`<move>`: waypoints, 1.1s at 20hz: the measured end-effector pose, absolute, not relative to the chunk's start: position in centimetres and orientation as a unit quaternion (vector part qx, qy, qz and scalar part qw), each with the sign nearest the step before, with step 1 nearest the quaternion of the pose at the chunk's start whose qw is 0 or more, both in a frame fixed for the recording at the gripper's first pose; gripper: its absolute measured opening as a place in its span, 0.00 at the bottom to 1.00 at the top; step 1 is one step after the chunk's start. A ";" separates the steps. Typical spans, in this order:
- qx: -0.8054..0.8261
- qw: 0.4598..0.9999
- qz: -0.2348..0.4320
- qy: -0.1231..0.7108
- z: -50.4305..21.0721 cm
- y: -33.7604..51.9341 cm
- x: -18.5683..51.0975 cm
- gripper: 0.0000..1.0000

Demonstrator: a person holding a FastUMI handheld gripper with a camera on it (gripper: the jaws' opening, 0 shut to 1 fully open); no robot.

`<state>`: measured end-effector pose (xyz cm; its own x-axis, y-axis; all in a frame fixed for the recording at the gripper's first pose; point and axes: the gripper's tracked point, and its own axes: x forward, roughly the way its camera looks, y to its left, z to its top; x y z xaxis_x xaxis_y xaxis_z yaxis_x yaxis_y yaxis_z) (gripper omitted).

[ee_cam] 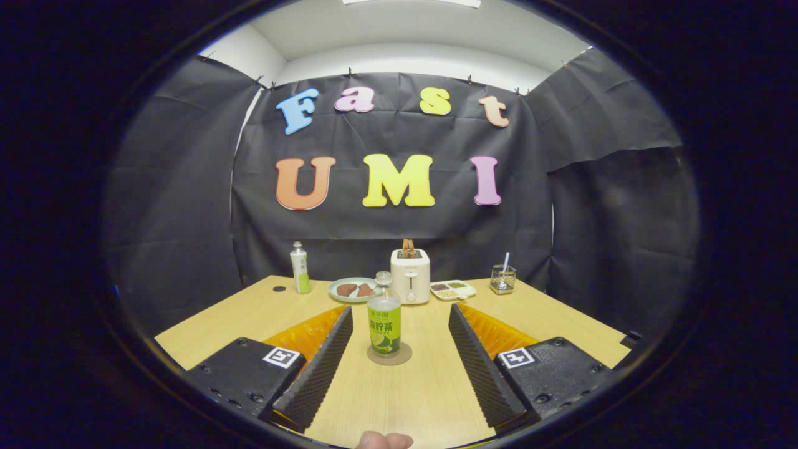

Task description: Take the bottle from table, then pour the juice into the cup, finally place the bottle on the coaster

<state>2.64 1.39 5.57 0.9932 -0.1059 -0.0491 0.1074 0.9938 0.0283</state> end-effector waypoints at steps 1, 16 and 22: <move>0.014 0.998 -0.053 0.022 5.4 1.2 2.1 1.00; 0.029 0.998 -0.053 0.003 2.7 1.6 -0.5 1.00; 0.012 0.998 -0.059 0.002 1.7 2.3 0.2 1.00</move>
